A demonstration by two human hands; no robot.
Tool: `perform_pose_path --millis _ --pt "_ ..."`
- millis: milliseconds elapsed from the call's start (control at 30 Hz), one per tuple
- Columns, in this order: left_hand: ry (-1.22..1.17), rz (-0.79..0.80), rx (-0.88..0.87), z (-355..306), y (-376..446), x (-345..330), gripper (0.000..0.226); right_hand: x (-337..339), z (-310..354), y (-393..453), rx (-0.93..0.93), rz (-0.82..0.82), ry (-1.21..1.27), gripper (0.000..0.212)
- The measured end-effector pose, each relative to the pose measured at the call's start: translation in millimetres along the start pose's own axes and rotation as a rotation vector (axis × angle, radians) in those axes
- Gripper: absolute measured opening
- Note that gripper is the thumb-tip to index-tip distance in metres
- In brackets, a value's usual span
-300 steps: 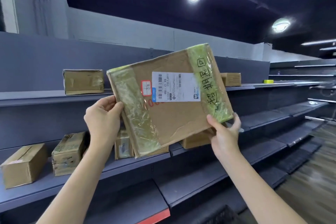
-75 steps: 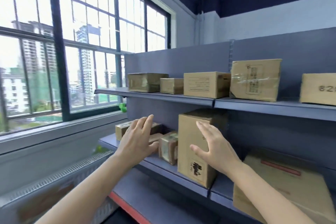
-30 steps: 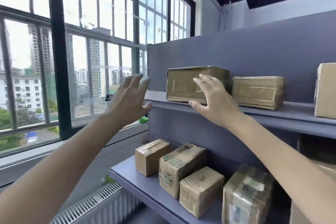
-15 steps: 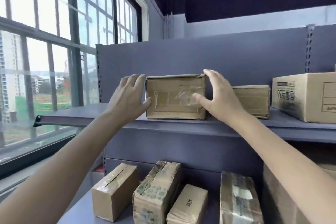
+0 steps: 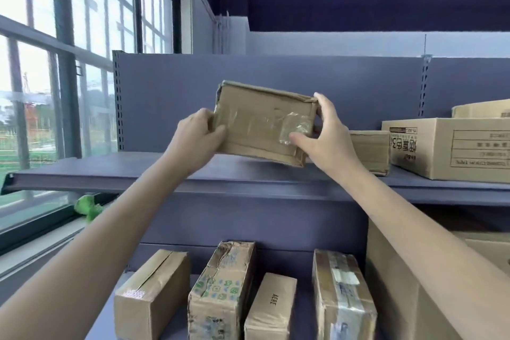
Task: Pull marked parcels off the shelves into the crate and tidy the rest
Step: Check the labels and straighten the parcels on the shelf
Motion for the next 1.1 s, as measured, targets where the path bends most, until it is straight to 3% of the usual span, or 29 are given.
perform_pose_path --millis 67,233,433,467,533,567,633,733,867,1033,1100 --pt "-0.144 -0.071 -0.015 -9 0 16 0.015 7 14 0 0.013 -0.054 0.034 0.073" --pt "-0.522 -0.092 -0.159 -25 -17 42 0.048 16 26 -8 -0.056 -0.148 0.407 0.047" --pt "-0.43 -0.115 -0.269 -37 -23 54 0.067 26 21 -6 -0.129 -0.154 0.603 0.037" --pt "-0.426 -0.141 -0.256 -38 -22 54 0.067 25 20 -5 -0.121 -0.129 0.602 0.043" --pt "-0.416 -0.198 -0.234 -41 -19 53 0.061 22 23 -7 -0.074 -0.025 0.524 0.076" --pt "-0.41 -0.219 -0.226 -43 -18 52 0.058 19 28 -9 -0.022 0.058 0.425 0.093" --pt "-0.409 -0.242 -0.226 -49 -16 50 0.057 11 38 -16 0.085 0.196 0.15 0.103" --pt "-0.414 -0.259 -0.247 -59 -14 51 0.049 11 38 -19 0.176 0.092 -0.103 0.08" --pt "-0.41 -0.225 -0.294 -67 -13 51 0.036 20 27 -21 0.216 -0.097 -0.016 0.055" --pt "-0.078 -0.306 -0.188 -54 -11 43 0.051 25 13 -21 0.137 -0.203 0.145 0.045" --pt "-0.005 -0.329 -0.108 -36 -10 39 0.063 30 6 -19 0.071 -0.247 0.245 0.031"
Point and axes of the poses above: each hand's wrist, its own y-axis towards the middle knuckle, its own x-axis out of the back of the hand, z = x × y, the point moved 4 cm from there along y, towards the middle knuckle, and after that the axes turned 15 degrees about y, right-handed, at the moved point
